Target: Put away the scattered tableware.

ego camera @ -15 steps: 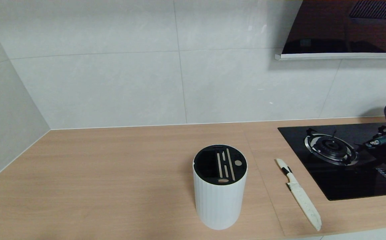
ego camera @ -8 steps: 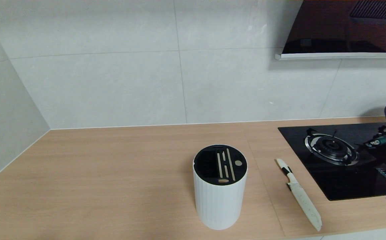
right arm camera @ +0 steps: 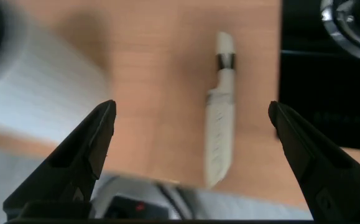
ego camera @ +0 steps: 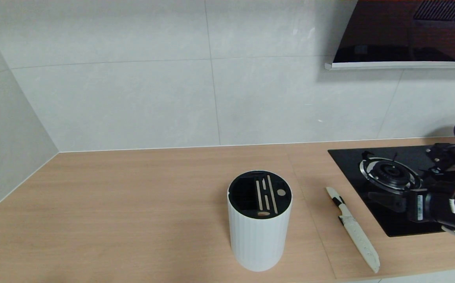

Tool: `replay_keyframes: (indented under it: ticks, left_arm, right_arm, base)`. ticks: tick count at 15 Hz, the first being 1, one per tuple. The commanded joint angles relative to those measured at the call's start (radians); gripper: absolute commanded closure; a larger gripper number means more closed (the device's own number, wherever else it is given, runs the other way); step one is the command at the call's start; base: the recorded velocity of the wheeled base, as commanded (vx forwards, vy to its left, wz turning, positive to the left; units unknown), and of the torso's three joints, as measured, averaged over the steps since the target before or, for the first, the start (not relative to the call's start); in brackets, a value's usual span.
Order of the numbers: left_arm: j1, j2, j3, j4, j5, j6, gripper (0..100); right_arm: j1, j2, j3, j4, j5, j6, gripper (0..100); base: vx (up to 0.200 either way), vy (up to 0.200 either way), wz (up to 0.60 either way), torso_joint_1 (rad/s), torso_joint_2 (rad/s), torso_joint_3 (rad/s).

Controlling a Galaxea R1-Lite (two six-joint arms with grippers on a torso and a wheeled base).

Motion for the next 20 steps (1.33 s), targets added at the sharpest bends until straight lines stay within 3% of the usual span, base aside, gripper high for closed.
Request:
replay_keyframes:
  ticks: [1,6,9,14,20]
  left_arm:
    - [0.000,0.000,0.000,-0.001,0.000,0.000,0]
    - [0.000,0.000,0.000,-0.001,0.000,0.000,0]
    - [0.000,0.000,0.000,-0.001,0.000,0.000,0]
    - [-0.001,0.000,0.000,-0.001,0.000,0.000,0]
    - [0.000,0.000,0.000,-0.001,0.000,0.000,0]
  right_arm:
    - [0.002,0.272,-0.008,-0.141,-0.049,-0.022,0]
    - [0.034,0.462,-0.014,-0.196,-0.109,-0.025,0]
    - [0.045,0.590,-0.003,-0.314,-0.148,-0.039,0]
    - [0.062,0.660,-0.012,-0.335,-0.197,-0.039,0]
    - [0.077,0.728,-0.014,-0.469,-0.204,-0.038,0]
  base:
    - [0.000,0.000,0.00,0.000,0.00,0.000]
    - [0.000,0.000,0.00,0.000,0.00,0.000]
    - [0.000,0.000,0.00,0.000,0.00,0.000]
    - [0.000,0.000,0.00,0.000,0.00,0.000]
    - [0.000,0.000,0.00,0.000,0.00,0.000]
